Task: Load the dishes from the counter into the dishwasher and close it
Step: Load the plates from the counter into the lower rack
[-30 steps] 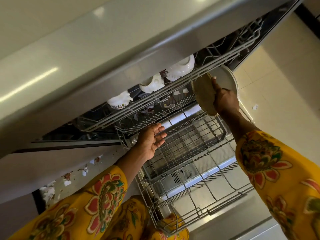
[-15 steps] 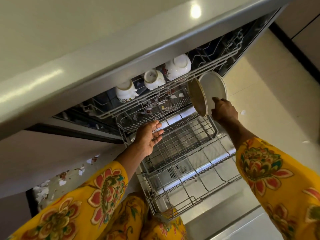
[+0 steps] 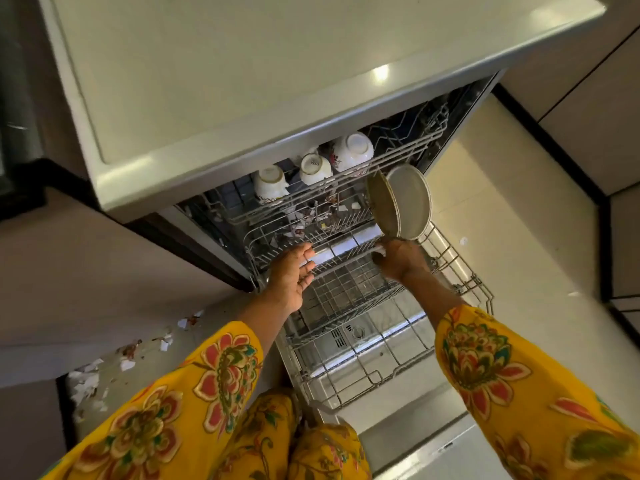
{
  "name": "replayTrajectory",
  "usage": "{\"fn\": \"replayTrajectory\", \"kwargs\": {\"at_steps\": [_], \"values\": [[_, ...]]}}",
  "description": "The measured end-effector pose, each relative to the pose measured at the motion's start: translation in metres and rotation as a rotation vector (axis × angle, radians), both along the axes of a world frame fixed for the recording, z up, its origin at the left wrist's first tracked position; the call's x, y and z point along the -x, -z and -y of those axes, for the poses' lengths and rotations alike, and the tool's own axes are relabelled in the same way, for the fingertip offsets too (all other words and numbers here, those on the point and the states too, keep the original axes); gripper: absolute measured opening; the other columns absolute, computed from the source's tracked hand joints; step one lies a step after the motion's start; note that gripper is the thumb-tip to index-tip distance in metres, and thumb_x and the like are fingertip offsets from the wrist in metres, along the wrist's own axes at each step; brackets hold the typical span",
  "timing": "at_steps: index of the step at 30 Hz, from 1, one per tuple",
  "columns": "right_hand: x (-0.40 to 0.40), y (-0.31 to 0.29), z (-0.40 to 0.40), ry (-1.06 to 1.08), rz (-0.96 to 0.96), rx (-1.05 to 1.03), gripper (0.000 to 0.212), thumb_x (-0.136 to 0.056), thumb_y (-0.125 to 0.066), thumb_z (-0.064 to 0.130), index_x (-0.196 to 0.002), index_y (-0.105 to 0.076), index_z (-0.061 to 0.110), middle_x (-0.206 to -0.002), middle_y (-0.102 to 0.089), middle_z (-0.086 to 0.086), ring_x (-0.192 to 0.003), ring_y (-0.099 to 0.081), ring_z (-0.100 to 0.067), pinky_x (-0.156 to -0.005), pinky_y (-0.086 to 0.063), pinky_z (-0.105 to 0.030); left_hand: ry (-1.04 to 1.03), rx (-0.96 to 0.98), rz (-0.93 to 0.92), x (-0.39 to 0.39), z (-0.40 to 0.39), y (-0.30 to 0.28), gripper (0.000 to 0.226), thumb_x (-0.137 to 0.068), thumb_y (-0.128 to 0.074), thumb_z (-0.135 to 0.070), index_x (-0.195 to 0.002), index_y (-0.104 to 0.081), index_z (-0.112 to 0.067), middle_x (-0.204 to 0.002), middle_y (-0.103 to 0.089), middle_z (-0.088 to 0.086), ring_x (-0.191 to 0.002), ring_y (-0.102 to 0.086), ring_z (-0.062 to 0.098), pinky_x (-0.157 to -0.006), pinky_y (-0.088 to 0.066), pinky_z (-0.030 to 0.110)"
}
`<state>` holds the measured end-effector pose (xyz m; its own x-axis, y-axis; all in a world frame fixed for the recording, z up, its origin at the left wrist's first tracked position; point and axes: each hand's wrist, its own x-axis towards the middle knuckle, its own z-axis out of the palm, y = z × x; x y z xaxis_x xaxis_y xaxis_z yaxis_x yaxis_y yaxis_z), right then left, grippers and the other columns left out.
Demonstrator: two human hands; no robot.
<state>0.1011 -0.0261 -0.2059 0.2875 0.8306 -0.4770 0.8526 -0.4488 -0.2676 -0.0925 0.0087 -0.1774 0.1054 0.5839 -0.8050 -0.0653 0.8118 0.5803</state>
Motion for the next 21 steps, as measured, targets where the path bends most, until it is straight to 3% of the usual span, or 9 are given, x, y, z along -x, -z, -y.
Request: {"fn": "replayTrajectory", "kwargs": {"at_steps": [4,7,9,13,16,21], "values": [[0.049,-0.027,0.011,0.018,-0.151,-0.039,0.04,-0.094,-0.05,0.036,-0.127,-0.056,0.013,-0.129,-0.058,-0.015,-0.119,-0.054,-0.03,-0.1,-0.043,-0.034,-0.073,-0.011,-0.002,0.021,0.011,-0.028,0.023,-0.098,-0.043,-0.025,-0.114,-0.059,-0.018,-0.127,-0.057,-0.002,-0.104,-0.051,0.015,-0.087,-0.039,0.028],[0.089,-0.053,0.02,-0.033,-0.248,-0.077,0.04,-0.095,-0.051,0.035,-0.127,-0.057,0.01,-0.127,-0.06,-0.014,-0.119,-0.054,-0.03,-0.096,-0.041,-0.03,-0.184,-0.041,-0.049,0.042,0.021,-0.054,0.027,-0.099,-0.042,-0.024,-0.115,-0.062,-0.016,-0.122,-0.058,-0.004,-0.092,-0.053,0.011,-0.064,-0.036,0.021],[0.117,-0.073,0.023,-0.061,-0.302,-0.089,0.039,-0.094,-0.052,0.034,-0.123,-0.06,0.01,-0.124,-0.061,-0.016,-0.117,-0.054,-0.032,-0.094,-0.043,-0.031,-0.27,-0.075,-0.056,0.059,0.027,-0.07,0.025,-0.098,-0.043,-0.023,-0.109,-0.064,-0.015,-0.118,-0.06,-0.003,-0.079,-0.049,0.009,-0.058,-0.031,0.021],[0.168,-0.112,0.023,-0.145,-0.374,-0.127,0.035,-0.093,-0.051,0.034,-0.111,-0.065,0.007,-0.113,-0.065,-0.019,-0.108,-0.057,-0.034,-0.085,-0.045,-0.032,-0.373,-0.16,-0.059,0.098,0.036,-0.101,0.023,-0.098,-0.042,-0.023,-0.103,-0.064,-0.015,-0.103,-0.06,-0.004,-0.087,-0.049,0.011,-0.065,-0.034,0.024],[0.206,-0.143,0.021,-0.208,-0.427,-0.178,0.04,-0.094,-0.05,0.037,-0.112,-0.063,0.004,-0.113,-0.065,-0.019,-0.107,-0.058,-0.034,-0.09,-0.047,-0.04,-0.425,-0.235,-0.043,0.132,0.041,-0.123,0.028,-0.1,-0.041,-0.027,-0.081,-0.06,-0.019,-0.082,-0.055,-0.006,-0.073,-0.047,0.008,-0.069,-0.035,0.025],[0.272,-0.192,0.011,-0.281,-0.514,-0.26,0.037,-0.093,-0.052,0.041,-0.104,-0.066,0.008,-0.108,-0.067,-0.012,-0.102,-0.06,-0.027,-0.088,-0.048,-0.037,-0.617,-0.374,-0.056,0.199,0.047,-0.162,0.027,-0.098,-0.043,-0.023,-0.079,-0.062,-0.016,-0.072,-0.053,0.0,-0.059,-0.04,0.01,-0.053,-0.03,0.024]]}}
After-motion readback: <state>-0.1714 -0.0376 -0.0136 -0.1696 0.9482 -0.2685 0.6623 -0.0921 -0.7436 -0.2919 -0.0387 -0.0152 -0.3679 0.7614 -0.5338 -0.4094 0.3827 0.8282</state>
